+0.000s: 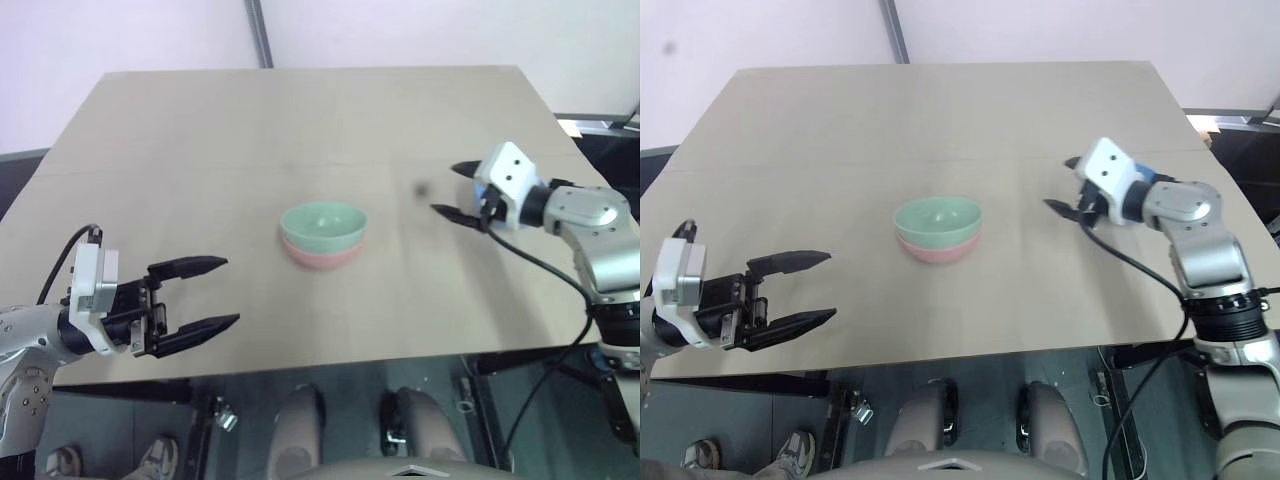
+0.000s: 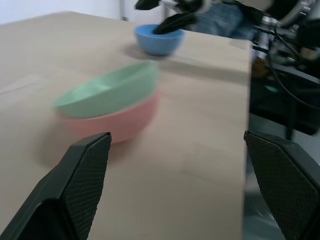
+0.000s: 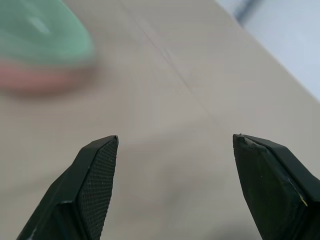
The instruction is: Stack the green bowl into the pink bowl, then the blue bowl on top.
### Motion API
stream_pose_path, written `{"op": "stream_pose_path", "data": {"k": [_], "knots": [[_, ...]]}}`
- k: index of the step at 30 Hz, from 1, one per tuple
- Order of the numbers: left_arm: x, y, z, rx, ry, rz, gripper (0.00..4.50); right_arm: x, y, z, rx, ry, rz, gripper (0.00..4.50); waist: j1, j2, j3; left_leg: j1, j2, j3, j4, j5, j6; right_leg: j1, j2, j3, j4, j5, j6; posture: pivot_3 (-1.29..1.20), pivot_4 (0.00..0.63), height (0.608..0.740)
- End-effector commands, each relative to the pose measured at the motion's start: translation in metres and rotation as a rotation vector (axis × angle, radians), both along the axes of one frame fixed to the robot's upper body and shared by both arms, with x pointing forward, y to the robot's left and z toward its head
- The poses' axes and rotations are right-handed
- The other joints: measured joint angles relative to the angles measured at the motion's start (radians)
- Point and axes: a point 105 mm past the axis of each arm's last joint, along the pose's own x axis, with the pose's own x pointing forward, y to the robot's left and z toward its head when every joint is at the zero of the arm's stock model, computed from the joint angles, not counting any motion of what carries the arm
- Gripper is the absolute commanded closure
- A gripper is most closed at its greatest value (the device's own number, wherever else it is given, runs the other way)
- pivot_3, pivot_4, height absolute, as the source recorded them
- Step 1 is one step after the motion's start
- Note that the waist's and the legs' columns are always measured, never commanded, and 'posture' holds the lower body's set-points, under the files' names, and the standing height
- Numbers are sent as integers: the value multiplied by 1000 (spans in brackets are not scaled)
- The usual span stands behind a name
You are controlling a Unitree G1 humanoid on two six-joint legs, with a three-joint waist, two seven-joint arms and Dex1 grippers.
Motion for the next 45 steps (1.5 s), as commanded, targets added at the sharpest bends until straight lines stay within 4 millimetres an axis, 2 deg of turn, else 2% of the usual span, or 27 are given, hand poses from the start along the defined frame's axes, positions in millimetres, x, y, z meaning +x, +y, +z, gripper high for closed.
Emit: {"op": "stream_pose_path", "data": {"k": [1, 5, 6, 9, 14, 15, 17, 19, 24, 26, 29, 33, 34, 35, 37, 38, 39, 40, 42, 45], "knots": [[-1, -4, 12, 24, -24, -60, 0, 13, -24, 1, 0, -6, -116, 532, -8, 0, 0, 0, 0, 0, -1, 0, 0, 0, 0, 0, 0, 0, 0, 0, 150, 740], [0, -1, 15, 38, -27, -56, 0, 27, -34, -20, 12, 74, -184, 532, -13, 0, 0, 0, 0, 3, -2, 0, 0, -2, 1, 3, 0, 0, 0, 0, 150, 740], [0, 0, 15, 38, -29, -54, 0, 32, -37, -26, 24, 95, -206, 744, -12, 0, 0, 0, 0, 4, -2, 0, 0, -3, 1, 4, 0, 0, 0, 0, 150, 740], [-2, 0, 16, 41, -31, -49, 0, 38, -41, -35, 6, 113, -218, 1789, -10, 0, 0, -1, 0, 5, -3, 0, 0, -3, 1, 5, -1, 0, 0, 0, 150, 740], [-4, 5, 15, 40, -32, -9, 0, 40, -37, -26, -4, 65, -191, 4216, -9, 0, 0, -1, 0, 6, -5, 0, 0, -4, 1, 5, -3, 0, 0, 0, 150, 740], [-4, 6, 15, 33, -36, 4, 0, 37, -29, -21, -3, 39, -143, 4462, -9, 0, 0, -1, 0, 6, -5, 0, 0, -4, 1, 5, -3, 0, 0, 0, 150, 740], [-3, 9, 13, 9, -42, 43, 0, 21, 4, -5, 56, 16, 25, 4462, -10, 0, 0, -1, 0, 6, -6, 0, 0, -4, 1, 6, -3, 0, 0, 0, 150, 740], [-3, 12, 10, -8, -35, 72, 0, -5, 45, 13, 134, 12, 228, 4462, -15, 0, 0, 0, 1, 7, -6, 0, 0, -5, 2, 7, -3, 0, 0, 0, 150, 740], [-3, 17, 5, -20, -31, 121, 0, -58, 109, 34, 210, 33, 556, 4462, -7, 0, 0, 0, 2, 7, -7, 0, 0, -6, 3, 7, -2, 1, 0, 0, 150, 740], [-2, 18, 3, -26, -25, 134, 0, -74, 131, 35, 216, 59, 655, 4462, -5, 0, 0, -1, 1, 7, -7, 0, 0, -5, 2, 7, -3, 1, 0, 0, 150, 740], [0, 19, 0, -30, -17, 151, 0, -84, 155, 25, 182, 91, 746, 4462, -5, -2, -1, -1, 1, 7, -6, 0, 0, -4, 1, 6, -3, 1, 0, 0, 150, 740], [3, 22, 0, -32, -16, 186, 0, -85, 170, 9, 141, 126, 794, 4462, -6, -2, -1, 0, 1, 6, -5, 0, 0, -4, 1, 5, -3, 1, 0, 0, 150, 740], [4, 22, 0, -32, -13, 198, 0, -82, 172, 6, 124, 120, 786, 3586, -6, -2, -1, 0, 1, 6, -5, 0, 0, -4, 1, 5, -2, 1, -1, 0, 150, 740], [5, 24, 0, -19, -19, 218, 0, -77, 174, 6, 127, 108, 766, 3287, -7, -2, -1, 0, 1, 6, -5, 0, 0, -4, 1, 5, -2, 1, -1, 0, 150, 740], [6, 24, -2, -6, -19, 241, 0, -71, 175, 8, 138, 84, 740, 2390, -7, -2, -1, 0, 1, 6, -5, 0, 0, -4, 1, 5, -2, 2, -2, 0, 150, 740], [7, 25, -2, 1, -24, 261, 0, -69, 173, 12, 154, 53, 723, 1999, -7, -2, -1, 0, 1, 6, -5, 0, 0, -4, 1, 5, -2, 2, -2, 0, 150, 740], [9, 27, -2, 4, -31, 286, 0, -66, 172, 18, 181, 19, 701, 1369, -7, -2, -1, 0, 1, 6, -5, 0, 0, -4, 1, 5, -2, 2, -3, 0, 150, 740], [9, 27, -2, -7, -27, 299, 0, -66, 170, 27, 227, -7, 686, 1063, -7, -2, -1, 0, 1, 6, -5, 0, 0, -4, 1, 5, -2, 2, -3, 0, 150, 740], [10, 27, -3, 9, -56, 316, 0, -71, 162, 38, 278, -21, 686, 55, -5, -2, -1, -1, 1, 6, -5, 0, 0, -4, 1, 5, -2, 3, -3, 0, 150, 740], [12, 28, -2, -56, -64, 359, 0, -84, 146, 44, 306, -21, 696, 55, -2, -2, -1, -1, 1, 6, -5, 0, 0, -4, 0, 5, -2, 3, -3, 0, 150, 740]]}}
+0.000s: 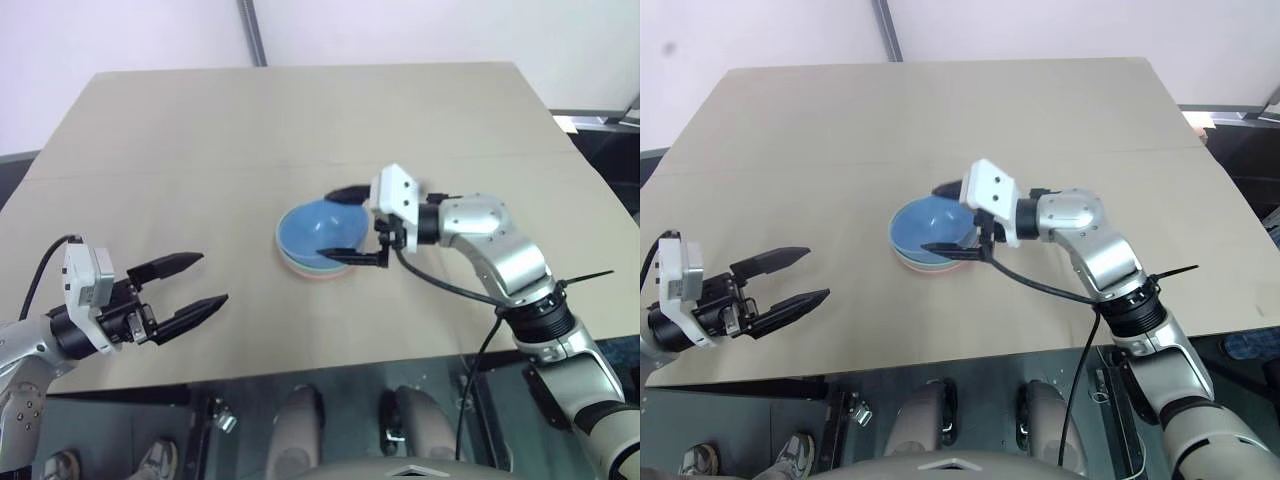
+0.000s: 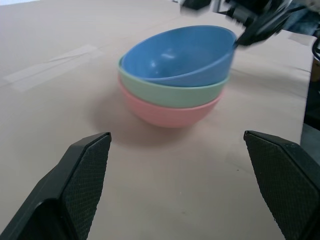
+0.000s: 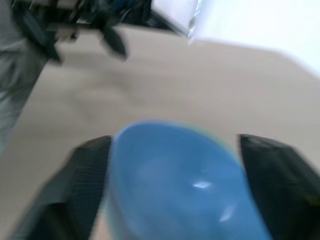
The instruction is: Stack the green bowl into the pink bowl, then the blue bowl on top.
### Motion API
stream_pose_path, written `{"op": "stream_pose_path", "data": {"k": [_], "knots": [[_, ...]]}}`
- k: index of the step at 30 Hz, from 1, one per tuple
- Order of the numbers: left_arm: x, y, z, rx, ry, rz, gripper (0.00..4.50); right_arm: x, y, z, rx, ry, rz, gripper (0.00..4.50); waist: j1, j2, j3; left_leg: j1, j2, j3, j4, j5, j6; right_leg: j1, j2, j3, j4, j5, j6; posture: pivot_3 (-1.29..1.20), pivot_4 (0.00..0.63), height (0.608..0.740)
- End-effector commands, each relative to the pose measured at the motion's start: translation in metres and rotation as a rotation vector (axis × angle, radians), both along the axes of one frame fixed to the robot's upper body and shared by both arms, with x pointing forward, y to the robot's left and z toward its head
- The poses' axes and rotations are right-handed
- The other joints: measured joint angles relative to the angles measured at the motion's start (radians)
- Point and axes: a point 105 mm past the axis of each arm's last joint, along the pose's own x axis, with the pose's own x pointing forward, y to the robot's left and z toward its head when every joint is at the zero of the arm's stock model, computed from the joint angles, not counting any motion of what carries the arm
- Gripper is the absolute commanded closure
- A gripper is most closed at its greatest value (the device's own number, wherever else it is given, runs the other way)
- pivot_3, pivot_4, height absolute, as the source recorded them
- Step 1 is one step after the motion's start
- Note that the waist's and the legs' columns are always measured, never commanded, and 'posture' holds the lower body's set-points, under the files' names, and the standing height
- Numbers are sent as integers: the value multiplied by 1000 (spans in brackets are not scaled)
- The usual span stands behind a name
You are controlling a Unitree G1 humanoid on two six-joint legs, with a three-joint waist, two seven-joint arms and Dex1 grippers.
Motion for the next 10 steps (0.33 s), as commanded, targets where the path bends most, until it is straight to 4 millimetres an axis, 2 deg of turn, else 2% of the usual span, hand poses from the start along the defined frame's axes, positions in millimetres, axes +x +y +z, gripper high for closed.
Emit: {"op": "stream_pose_path", "data": {"k": [1, 3, 6, 10], "knots": [[-1, 1, 10, -35, -55, 35, 0, -19, -18, 18, 58, -30, 22, 55, 1, -1, 0, 0, 0, 0, 0, 0, 0, 0, 0, 0, 0, 0, 0, 0, 150, 740], [-3, 3, 6, 0, -38, 47, 0, -26, -30, 17, 61, -1, 7, 55, 0, -1, -1, 0, 0, 0, 0, 0, 0, 0, 0, 0, -1, 0, 0, 0, 150, 740], [-10, 7, -2, 52, 3, 65, 0, -28, -71, -3, -13, 81, -121, 55, 2, -1, -1, 0, 0, 0, -1, 0, 0, 0, 0, 0, -1, 0, 0, 0, 150, 740], [-15, 9, -3, 62, 23, 72, 0, -27, -105, -18, -88, 126, -250, 55, 0, -1, -1, 1, 0, -1, -1, 0, 0, 2, 0, -1, -5, -2, 3, 0, 150, 740]]}}
